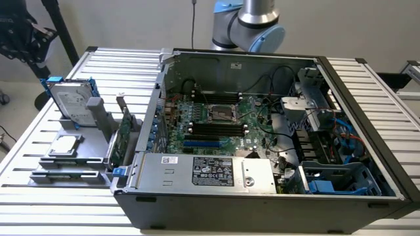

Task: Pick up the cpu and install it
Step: 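Reach for the cpu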

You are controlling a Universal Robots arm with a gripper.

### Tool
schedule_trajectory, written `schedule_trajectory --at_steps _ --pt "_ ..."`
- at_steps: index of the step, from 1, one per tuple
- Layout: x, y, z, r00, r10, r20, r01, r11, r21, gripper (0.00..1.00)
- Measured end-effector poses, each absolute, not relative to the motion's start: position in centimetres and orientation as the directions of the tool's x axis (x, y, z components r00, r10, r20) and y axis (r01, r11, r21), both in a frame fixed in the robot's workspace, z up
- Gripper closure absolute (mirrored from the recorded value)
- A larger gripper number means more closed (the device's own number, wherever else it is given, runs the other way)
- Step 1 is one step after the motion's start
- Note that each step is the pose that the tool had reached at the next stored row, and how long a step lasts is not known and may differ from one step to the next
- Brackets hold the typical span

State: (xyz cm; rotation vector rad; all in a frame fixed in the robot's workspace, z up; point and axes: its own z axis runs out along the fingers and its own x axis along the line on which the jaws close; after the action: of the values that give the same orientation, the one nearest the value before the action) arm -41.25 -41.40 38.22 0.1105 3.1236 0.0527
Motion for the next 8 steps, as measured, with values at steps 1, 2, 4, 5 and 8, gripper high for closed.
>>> schedule_trajectory --at_steps 1,2,4,5,8 --pt "-41.5 -41.4 38.1 -0.997 0.071 -0.012 0.07 0.997 0.034 0.89" --pt "-41.7 -41.4 38.1 -0.997 0.071 -0.01 0.07 0.997 0.033 0.89" --pt "-42.3 -41.5 37.9 -0.997 0.071 -0.007 0.07 0.997 0.032 0.89" --pt "-42.7 -41.5 37.7 -0.997 0.071 -0.006 0.071 0.997 0.032 0.89" --pt "-43.1 -41.5 37.6 -0.997 0.071 -0.004 0.071 0.997 0.032 0.89"
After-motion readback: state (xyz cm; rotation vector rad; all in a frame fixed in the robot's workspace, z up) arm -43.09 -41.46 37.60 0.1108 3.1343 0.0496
